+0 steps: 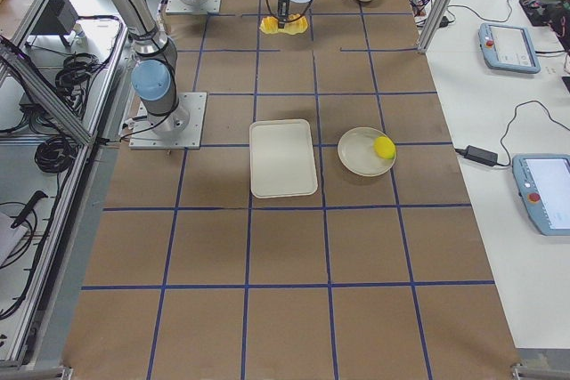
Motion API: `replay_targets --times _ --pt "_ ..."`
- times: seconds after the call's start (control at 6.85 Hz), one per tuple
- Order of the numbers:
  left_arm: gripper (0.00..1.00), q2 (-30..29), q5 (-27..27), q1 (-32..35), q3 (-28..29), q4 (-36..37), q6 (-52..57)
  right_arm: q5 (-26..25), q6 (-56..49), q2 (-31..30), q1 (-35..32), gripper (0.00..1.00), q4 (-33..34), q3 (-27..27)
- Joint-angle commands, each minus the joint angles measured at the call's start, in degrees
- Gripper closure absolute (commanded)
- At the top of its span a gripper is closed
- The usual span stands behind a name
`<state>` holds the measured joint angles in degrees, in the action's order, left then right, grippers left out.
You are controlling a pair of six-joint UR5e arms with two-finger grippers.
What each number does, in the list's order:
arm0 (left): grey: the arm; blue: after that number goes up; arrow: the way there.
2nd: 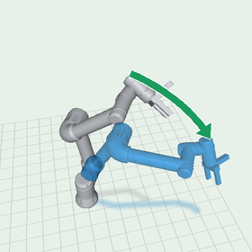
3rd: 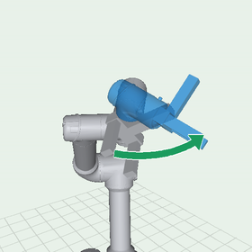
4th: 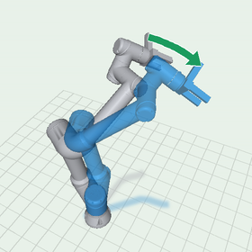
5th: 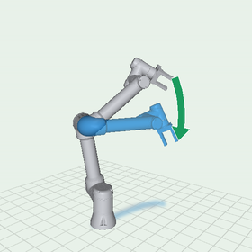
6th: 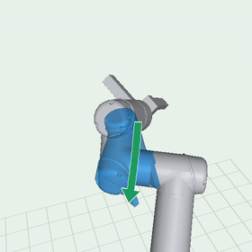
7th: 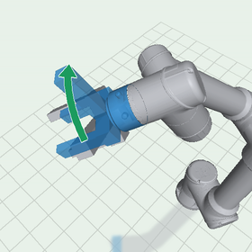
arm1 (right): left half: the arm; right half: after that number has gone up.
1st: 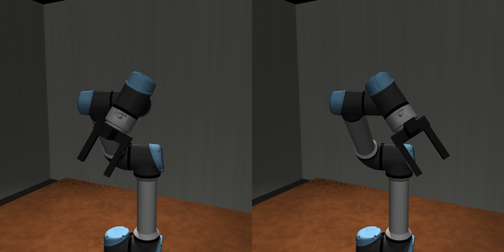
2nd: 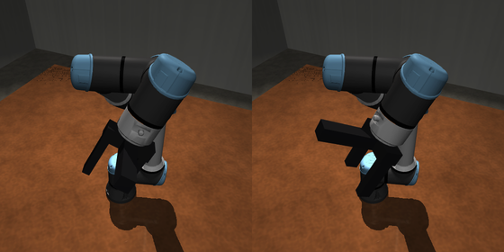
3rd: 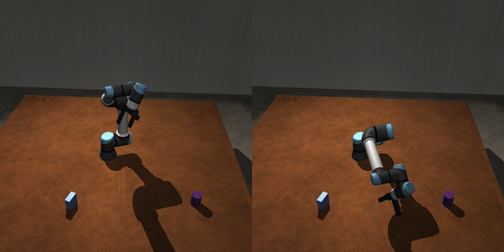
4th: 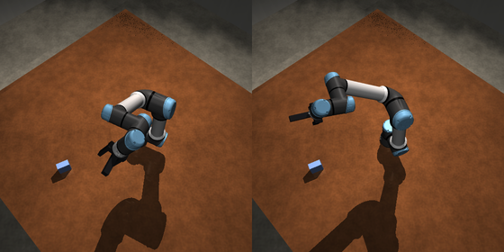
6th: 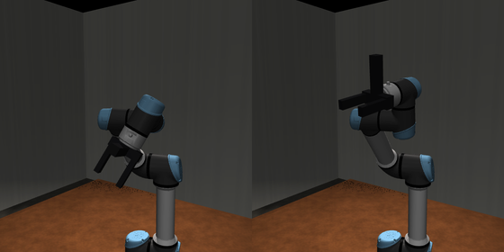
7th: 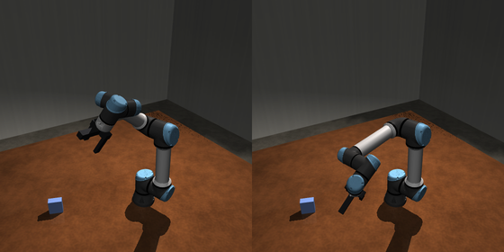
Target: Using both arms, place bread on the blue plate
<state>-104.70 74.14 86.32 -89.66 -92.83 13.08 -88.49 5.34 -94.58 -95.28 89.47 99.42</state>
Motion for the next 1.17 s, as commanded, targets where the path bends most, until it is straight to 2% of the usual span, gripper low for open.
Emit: replay_targets --times 0.0,0.15,0.44,0.58,0.73,0.88,1.02 --pt "0.89 -7.1 -4.2 7.3 -0.2 13.9 -3.1 0.1 -0.3 0.2 -0.3 0.95 0.0 0.3" --pt "0.89 -9.8 -4.5 8.5 -0.4 19.9 -3.1 0.1 0.2 0.4 -1.2 0.95 0.6 0.9" --pt "0.89 -13.2 -5.1 10.2 -1.5 26.8 -3.2 0.2 2.7 3.6 -3.9 0.95 3.8 1.1" --pt "0.89 -13.7 -5.1 10.7 -3.0 31.2 -3.3 0.1 6.1 6.8 -5.9 0.95 8.9 1.6" --pt "0.88 -14.3 -5.1 10.8 -3.1 32.0 -3.8 0.2 6.6 10.2 -7.8 0.95 14.1 2.2" --pt "0.71 -14.8 -5.0 10.8 -3.7 32.8 -3.6 0.2 7.6 13.9 -8.3 0.95 19.4 3.7" --pt "0.47 -14.9 -5.0 10.8 -3.9 33.9 -4.0 0.2 8.2 15.4 -8.9 0.95 25.4 6.2"
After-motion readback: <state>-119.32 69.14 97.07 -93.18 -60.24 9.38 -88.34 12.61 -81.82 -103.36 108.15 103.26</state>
